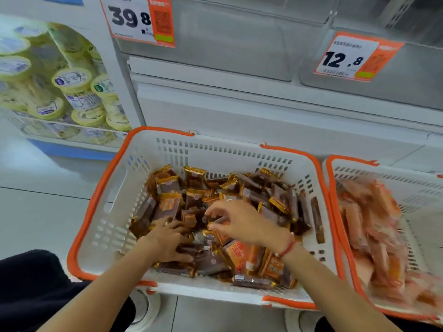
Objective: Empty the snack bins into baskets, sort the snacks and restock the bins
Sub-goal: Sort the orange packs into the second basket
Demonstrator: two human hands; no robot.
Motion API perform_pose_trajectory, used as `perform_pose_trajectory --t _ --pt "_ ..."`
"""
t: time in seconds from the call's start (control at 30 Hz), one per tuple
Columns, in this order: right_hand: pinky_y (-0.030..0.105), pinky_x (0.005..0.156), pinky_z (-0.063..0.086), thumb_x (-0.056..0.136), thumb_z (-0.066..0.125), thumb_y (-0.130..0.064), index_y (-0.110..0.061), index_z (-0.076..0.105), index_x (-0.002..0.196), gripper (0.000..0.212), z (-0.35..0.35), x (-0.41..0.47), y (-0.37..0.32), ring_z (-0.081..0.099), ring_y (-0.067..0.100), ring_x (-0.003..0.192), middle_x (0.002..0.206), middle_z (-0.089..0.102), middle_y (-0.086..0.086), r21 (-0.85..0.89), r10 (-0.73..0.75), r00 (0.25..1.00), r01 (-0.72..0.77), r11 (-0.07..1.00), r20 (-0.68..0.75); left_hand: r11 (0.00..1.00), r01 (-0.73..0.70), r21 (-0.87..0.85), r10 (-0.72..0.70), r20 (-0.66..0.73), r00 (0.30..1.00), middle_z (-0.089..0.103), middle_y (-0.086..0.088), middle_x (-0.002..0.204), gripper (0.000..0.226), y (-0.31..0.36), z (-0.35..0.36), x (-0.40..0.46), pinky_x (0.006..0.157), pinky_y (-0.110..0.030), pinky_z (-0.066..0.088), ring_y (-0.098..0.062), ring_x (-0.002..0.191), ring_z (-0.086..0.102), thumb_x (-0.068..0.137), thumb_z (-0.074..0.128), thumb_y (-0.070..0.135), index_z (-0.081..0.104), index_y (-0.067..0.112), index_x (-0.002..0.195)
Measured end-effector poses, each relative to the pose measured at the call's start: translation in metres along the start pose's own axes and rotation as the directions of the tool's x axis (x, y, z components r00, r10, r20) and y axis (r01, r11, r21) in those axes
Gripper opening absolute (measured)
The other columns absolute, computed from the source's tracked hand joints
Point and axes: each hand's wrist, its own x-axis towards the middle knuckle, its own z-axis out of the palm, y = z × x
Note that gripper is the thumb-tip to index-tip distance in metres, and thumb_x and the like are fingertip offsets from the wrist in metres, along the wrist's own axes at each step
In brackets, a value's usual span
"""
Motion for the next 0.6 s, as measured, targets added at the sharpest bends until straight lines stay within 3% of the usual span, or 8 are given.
perform_pose_trajectory --t 0.1,0.17,0.33,0.47,0.53,0.6 --pt "0.045 0.114 0.027 0.076 0.071 -0.058 -0.013 0.032 0.149 0.094 0.051 0.038 0.013 0.033 0.027 0.138 0.151 0.038 0.010 -0.440 0.052 0.907 0.151 0.885 0.417 0.997 -0.036 0.072 0.039 -0.030 0.999 0.042 0.003 0.149 0.063 -0.013 0.007 -0.002 0.119 -0.043 0.005 -0.019 0.144 0.024 0.088 0.048 0.066 0.049 0.030 0.140" --pt "0.046 0.116 0.021 0.073 0.069 -0.064 -0.012 0.023 0.152 0.105 0.062 0.053 0.021 0.028 0.030 0.140 0.156 0.027 0.012 -0.590 0.109 0.872 0.225 0.776 0.476 0.991 -0.024 0.132 0.038 -0.102 0.994 0.051 0.003 0.140 0.048 -0.019 0.004 -0.002 0.119 -0.041 0.005 -0.018 0.137 0.032 0.091 0.056 0.052 0.056 0.027 0.132" --pt "0.048 0.106 0.032 0.080 0.066 -0.059 -0.025 0.040 0.144 0.077 0.060 0.053 0.040 0.045 0.032 0.125 0.149 0.037 0.013 -0.530 0.061 0.881 0.226 0.817 0.469 0.989 0.046 0.140 -0.017 -0.205 0.979 0.053 0.006 0.138 0.039 -0.027 0.006 0.002 0.119 -0.043 -0.002 -0.016 0.138 0.031 0.093 0.058 0.039 0.055 0.026 0.130" --pt "0.039 0.082 0.046 0.081 0.066 -0.058 -0.025 0.047 0.132 0.064 0.039 0.042 0.045 0.056 0.028 0.106 0.127 0.052 0.007 -0.470 0.082 0.890 0.158 0.869 0.450 0.994 0.076 0.084 -0.045 -0.323 0.945 0.054 0.003 0.135 0.043 -0.032 0.002 0.001 0.119 -0.040 0.011 -0.018 0.135 0.035 0.095 0.048 0.049 0.052 0.021 0.126" --pt "0.038 0.076 0.049 0.079 0.067 -0.059 -0.023 0.050 0.122 0.059 0.024 0.040 0.053 0.056 0.023 0.099 0.114 0.055 0.002 -0.465 0.132 0.902 0.083 0.882 0.412 0.987 0.155 -0.043 -0.158 -0.451 0.879 0.056 0.000 0.131 0.037 -0.034 -0.002 0.002 0.114 -0.038 0.022 -0.019 0.129 0.042 0.096 0.049 0.046 0.052 0.019 0.121" --pt "0.037 0.070 0.047 0.079 0.066 -0.061 -0.022 0.050 0.112 0.054 0.011 0.036 0.062 0.056 0.020 0.093 0.105 0.056 -0.001 -0.476 0.169 0.925 0.014 0.879 0.339 0.934 0.243 -0.264 -0.352 -0.548 0.759 0.058 -0.002 0.125 0.027 -0.038 -0.008 0.002 0.106 -0.038 0.032 -0.019 0.122 0.050 0.095 0.054 0.041 0.051 0.019 0.111"
